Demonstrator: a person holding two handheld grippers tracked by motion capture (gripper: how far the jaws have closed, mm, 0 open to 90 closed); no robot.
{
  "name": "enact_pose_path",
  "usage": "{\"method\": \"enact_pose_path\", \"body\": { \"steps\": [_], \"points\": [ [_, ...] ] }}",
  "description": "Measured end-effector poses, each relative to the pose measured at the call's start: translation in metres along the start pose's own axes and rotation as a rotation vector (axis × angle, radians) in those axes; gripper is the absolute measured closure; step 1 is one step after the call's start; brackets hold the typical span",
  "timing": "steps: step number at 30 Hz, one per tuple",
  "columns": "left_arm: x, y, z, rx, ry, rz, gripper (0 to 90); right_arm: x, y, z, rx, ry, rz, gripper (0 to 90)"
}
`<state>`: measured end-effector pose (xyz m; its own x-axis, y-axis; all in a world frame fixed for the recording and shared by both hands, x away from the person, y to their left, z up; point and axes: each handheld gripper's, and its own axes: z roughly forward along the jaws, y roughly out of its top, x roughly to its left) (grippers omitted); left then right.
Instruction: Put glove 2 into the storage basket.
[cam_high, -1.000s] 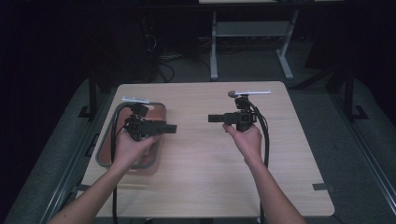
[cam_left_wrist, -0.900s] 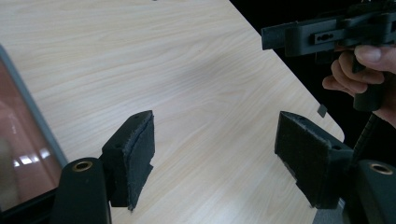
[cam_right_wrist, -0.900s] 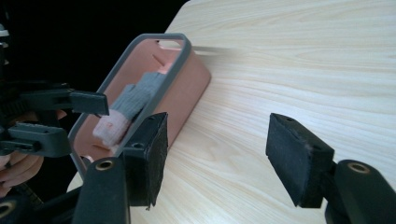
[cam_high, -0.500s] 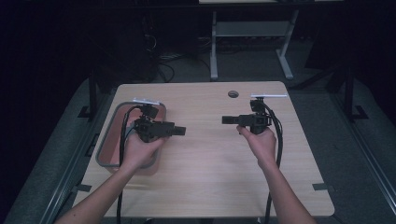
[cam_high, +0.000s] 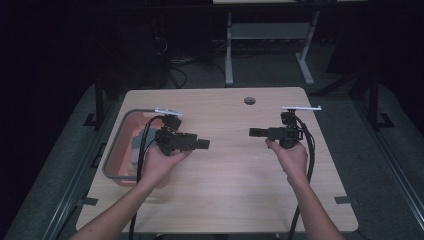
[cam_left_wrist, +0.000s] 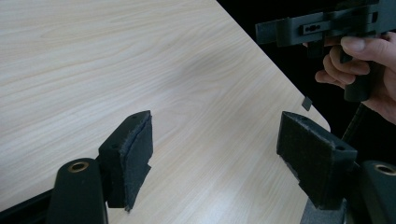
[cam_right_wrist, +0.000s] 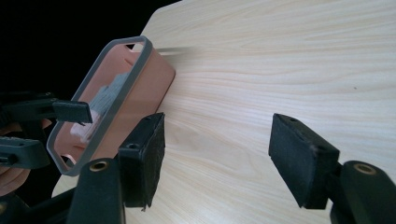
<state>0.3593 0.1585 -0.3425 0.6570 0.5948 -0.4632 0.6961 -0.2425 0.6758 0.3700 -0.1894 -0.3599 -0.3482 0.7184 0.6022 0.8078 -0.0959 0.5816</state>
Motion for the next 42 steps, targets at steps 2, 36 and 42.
{"method": "enact_pose_path", "body": {
  "steps": [2, 36, 42],
  "points": [
    [-0.001, -0.001, 0.002, 0.000, 0.000, 0.002, 25.2, -0.003, -0.002, -0.002, 0.000, -0.002, 0.001, 35.6],
    [-0.016, -0.037, 0.038, 0.028, -0.048, 0.014, 24.7, -0.062, -0.046, -0.021, 0.033, -0.039, 0.090, 30.9],
    [-0.014, -0.048, 0.043, 0.029, -0.051, 0.011, 24.7, -0.073, -0.057, -0.024, 0.040, -0.050, 0.107, 30.8]
  ]
}}
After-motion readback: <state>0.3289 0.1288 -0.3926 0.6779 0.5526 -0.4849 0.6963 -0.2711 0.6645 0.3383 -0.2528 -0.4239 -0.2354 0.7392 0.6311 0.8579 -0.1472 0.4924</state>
